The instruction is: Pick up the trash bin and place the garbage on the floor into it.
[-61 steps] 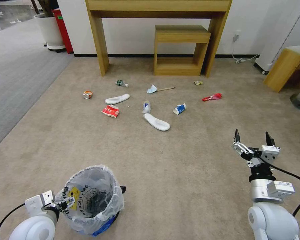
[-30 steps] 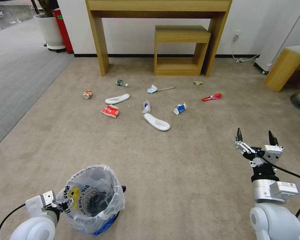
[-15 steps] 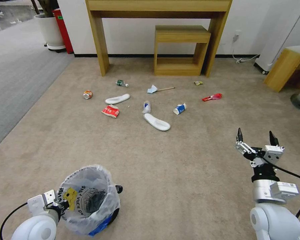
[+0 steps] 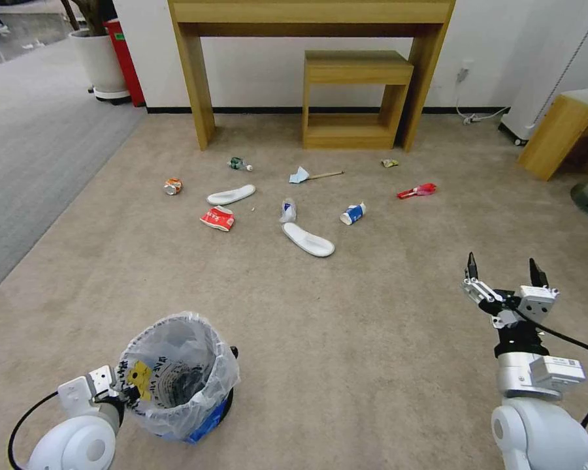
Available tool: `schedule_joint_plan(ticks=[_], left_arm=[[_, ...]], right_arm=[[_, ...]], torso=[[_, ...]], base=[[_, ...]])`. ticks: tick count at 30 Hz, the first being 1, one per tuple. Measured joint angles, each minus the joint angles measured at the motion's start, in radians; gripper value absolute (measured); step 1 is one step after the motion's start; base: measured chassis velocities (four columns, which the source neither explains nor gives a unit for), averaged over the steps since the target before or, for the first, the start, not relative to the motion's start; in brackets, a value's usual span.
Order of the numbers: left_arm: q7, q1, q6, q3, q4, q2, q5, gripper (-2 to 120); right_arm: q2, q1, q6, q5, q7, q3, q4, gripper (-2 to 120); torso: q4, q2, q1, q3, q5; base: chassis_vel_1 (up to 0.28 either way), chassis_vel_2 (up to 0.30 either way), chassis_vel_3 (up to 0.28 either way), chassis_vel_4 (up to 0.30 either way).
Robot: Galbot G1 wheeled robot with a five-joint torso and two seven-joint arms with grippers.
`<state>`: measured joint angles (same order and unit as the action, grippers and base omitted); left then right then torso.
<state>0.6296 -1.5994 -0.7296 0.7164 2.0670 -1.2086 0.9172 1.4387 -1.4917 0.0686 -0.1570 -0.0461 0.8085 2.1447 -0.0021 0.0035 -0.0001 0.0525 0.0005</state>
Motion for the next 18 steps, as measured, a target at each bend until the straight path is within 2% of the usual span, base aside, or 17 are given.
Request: schedule_joint_plan(ticks=[10,18], left_arm=[[-0.014,0.001,-0.002,0.001,0.011,-0.015,-0.016,1],[-0.013,-0.012,-0.013,0.006,0.062,-0.016,-0.005,1]], right_arm=[[-0.002,-0.003,-0.003,0.0,-0.001,-0.004,0.001,100],[-0.009,-0.002,-0.006,-0.005,-0.002,-0.003,0.002,100]], torso=[[-0.0003,-0.001,0.0,0.0,-0.0013],[-0.0006,-0.001,0.0,0.001,-0.002]], base=[[0.0,0.0,0.0,0.0],[0.0,0.0,0.0,0.0]])
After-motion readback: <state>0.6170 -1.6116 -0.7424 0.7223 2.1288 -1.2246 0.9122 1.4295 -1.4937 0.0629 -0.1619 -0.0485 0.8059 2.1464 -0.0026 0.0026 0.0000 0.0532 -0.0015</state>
